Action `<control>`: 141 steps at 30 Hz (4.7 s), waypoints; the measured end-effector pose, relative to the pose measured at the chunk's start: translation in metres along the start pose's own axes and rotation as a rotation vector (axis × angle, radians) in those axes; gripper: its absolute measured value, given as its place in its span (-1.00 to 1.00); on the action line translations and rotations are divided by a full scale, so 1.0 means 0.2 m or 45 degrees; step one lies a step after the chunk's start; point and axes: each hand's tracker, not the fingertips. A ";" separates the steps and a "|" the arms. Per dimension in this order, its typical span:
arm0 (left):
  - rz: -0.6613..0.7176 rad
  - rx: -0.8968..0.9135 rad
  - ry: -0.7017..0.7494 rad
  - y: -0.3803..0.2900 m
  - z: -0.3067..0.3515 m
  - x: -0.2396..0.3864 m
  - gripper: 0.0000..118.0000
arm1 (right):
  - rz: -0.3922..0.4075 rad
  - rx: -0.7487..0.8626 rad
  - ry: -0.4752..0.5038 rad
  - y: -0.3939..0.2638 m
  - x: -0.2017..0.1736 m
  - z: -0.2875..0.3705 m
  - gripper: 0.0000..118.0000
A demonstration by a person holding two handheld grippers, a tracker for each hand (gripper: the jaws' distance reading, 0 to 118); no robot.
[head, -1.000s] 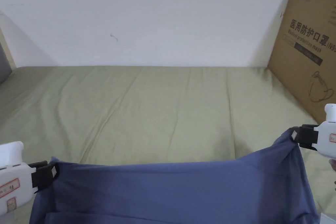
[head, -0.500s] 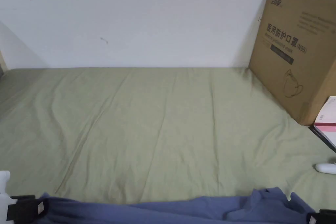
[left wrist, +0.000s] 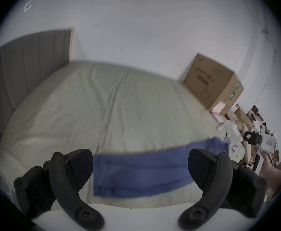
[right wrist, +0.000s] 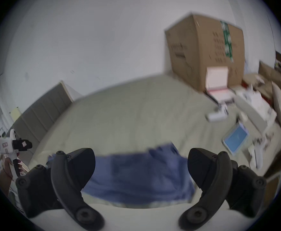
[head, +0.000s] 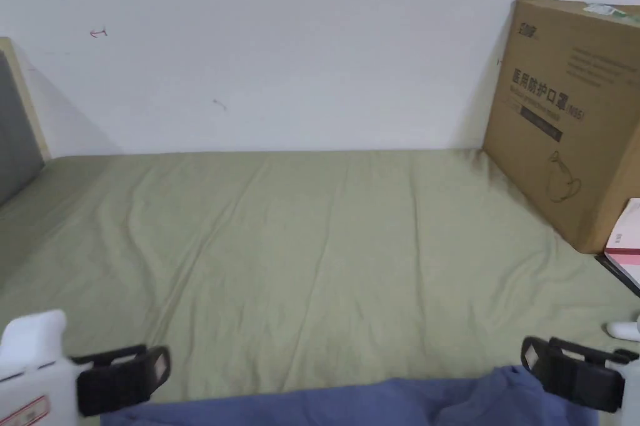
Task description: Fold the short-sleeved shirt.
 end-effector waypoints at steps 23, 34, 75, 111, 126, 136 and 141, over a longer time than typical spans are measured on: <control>0.377 -0.379 -0.338 0.05 -0.22 -0.51 -0.95 | 0.255 0.305 -0.055 0.09 -0.44 -0.01 -1.00; 0.845 -0.492 -0.401 -0.40 -0.52 -1.11 0.97 | 0.248 0.168 -0.049 0.04 -0.55 -0.15 -1.00; 0.193 -0.689 -0.298 -0.16 -0.82 0.30 0.86 | 0.104 0.152 -0.049 0.08 -0.36 -0.02 -1.00; 0.564 -0.516 -0.610 -0.14 -0.48 -0.55 -0.15 | 0.073 0.064 -0.028 0.05 -0.30 -0.12 -1.00; 1.087 -0.703 -1.027 -0.63 -1.02 -0.74 1.00 | 0.113 -0.051 -0.019 0.12 -0.46 -0.20 -1.00; 0.811 -0.722 -0.716 -0.69 -1.00 -0.66 -0.78 | 0.009 -0.078 0.031 0.14 -0.50 -0.22 -1.00; 0.484 -0.650 -0.355 -0.42 -0.71 -0.57 -0.78 | 0.035 -0.060 0.041 0.14 -0.50 -0.19 -1.00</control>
